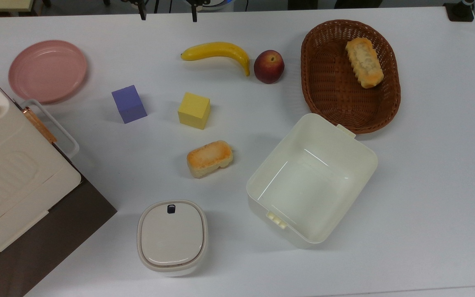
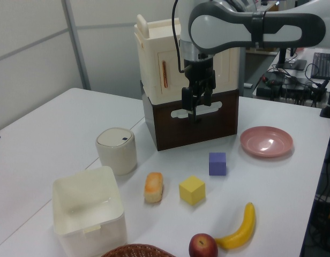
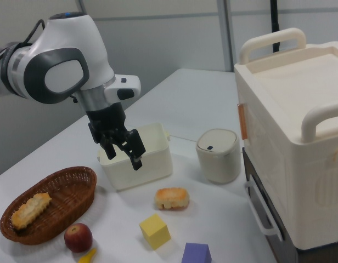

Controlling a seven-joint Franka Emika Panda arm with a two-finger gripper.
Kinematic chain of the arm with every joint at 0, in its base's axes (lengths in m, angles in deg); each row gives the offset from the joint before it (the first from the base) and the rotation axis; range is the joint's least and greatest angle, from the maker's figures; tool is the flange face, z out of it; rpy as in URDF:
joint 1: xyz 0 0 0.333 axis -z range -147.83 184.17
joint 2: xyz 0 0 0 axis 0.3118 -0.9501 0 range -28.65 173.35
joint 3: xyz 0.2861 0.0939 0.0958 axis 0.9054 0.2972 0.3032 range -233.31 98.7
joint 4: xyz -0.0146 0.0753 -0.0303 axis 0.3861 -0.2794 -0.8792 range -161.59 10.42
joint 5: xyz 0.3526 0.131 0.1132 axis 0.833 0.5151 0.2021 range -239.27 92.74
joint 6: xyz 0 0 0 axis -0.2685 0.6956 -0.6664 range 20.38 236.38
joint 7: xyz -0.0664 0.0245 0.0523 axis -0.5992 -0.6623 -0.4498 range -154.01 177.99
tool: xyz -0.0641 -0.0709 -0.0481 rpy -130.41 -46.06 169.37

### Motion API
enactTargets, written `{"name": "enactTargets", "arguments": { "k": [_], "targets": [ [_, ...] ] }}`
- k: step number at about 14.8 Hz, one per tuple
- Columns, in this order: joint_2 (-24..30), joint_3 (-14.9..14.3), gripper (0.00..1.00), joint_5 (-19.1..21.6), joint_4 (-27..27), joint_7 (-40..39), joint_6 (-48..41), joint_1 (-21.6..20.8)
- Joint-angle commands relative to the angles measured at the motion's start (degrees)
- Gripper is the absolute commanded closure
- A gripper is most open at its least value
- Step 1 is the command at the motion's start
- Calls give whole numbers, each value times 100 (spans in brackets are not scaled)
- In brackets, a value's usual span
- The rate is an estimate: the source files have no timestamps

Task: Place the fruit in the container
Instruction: 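Move the gripper from its raised pose toward the red apple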

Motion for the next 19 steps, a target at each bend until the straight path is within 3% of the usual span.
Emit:
{"name": "enactTargets", "arguments": {
  "k": [1, 11, 15, 19],
  "targets": [
    [104, -43, 0, -51, -19, 44, -405, -24],
    [183, -9, 0, -42, -107, 35, -407, -59],
    [1060, -17, 0, -42, -1291, 8, -135, -112],
    [1625, -26, 0, -33, -2461, -18, 287, -533]
  ]
}}
